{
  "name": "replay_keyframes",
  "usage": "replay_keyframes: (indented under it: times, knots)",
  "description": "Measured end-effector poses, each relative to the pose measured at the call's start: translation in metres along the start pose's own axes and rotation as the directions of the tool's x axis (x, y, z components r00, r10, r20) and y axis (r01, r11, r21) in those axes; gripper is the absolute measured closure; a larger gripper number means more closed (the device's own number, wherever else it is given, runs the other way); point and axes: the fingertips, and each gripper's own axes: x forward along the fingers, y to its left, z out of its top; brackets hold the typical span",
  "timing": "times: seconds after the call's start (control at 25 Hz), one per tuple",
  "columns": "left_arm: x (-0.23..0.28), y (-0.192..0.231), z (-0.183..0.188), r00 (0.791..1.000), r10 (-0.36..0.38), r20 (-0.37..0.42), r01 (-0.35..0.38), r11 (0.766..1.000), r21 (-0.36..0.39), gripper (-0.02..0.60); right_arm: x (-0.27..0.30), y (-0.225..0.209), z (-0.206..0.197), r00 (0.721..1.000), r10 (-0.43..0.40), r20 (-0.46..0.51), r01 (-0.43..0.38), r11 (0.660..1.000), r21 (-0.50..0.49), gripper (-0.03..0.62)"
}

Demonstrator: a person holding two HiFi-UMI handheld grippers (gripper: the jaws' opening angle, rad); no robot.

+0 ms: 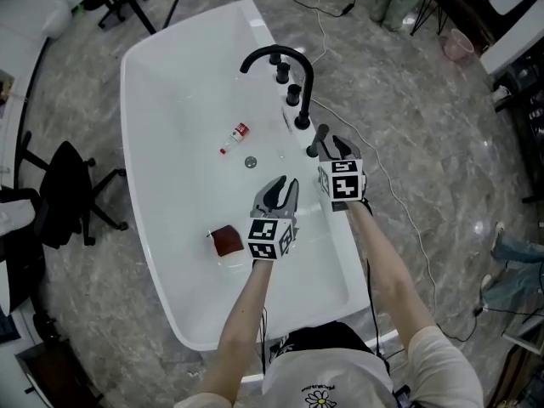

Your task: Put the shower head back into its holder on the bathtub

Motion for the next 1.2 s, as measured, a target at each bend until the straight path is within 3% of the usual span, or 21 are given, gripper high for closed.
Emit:
replay_keyframes:
  times: [0.16,0.28,0.36,0.48,0.56,0.68,0.76,0.88,1.2]
  knots:
    - [-0.012,-0.026,0.033,0.998,-0.008,0.066,0.007,1.0,0.014,0.485,-0.054,0.003,0.016,0.997,0.013,0.075,-0.021,0.994,0.105,0.474]
    - [-0.033,-0.048,0.059,0.988,-0.001,0.154,0.006,0.999,-0.032,0.486,-0.11,0.009,0.036,0.986,0.033,0.164,-0.061,0.984,0.169,0.576]
    - [-0.051,-0.065,0.078,0.977,-0.003,0.213,0.013,0.999,-0.044,0.503,-0.149,0.012,0.056,0.969,0.047,0.242,-0.098,0.975,0.2,0.589]
    - [-0.078,-0.102,0.101,0.966,-0.027,0.256,0.007,0.997,0.078,0.515,-0.21,0.02,0.083,0.935,0.082,0.345,-0.167,0.96,0.223,0.589]
    - [-0.1,-0.13,0.108,0.962,-0.029,0.272,-0.017,0.986,0.165,0.535,-0.254,0.024,0.093,0.915,0.096,0.391,-0.19,0.959,0.208,0.589]
    - [-0.137,-0.154,0.119,0.954,0.014,0.299,-0.087,0.969,0.232,0.588,-0.316,0.037,0.097,0.899,0.07,0.432,-0.147,0.978,0.146,0.589]
    - [-0.161,-0.16,0.129,0.946,0.048,0.321,-0.118,0.972,0.203,0.588,-0.351,0.053,0.096,0.892,0.064,0.447,-0.118,0.989,0.093,0.589]
    - [-0.194,-0.169,0.132,0.943,0.064,0.327,-0.123,0.979,0.164,0.588,-0.392,0.081,0.083,0.89,0.105,0.445,-0.14,0.989,0.046,0.588]
    - [-0.247,-0.188,0.11,0.947,0.09,0.309,-0.163,0.962,0.219,0.586,-0.441,0.127,0.032,0.88,0.231,0.415,-0.233,0.971,-0.047,0.589]
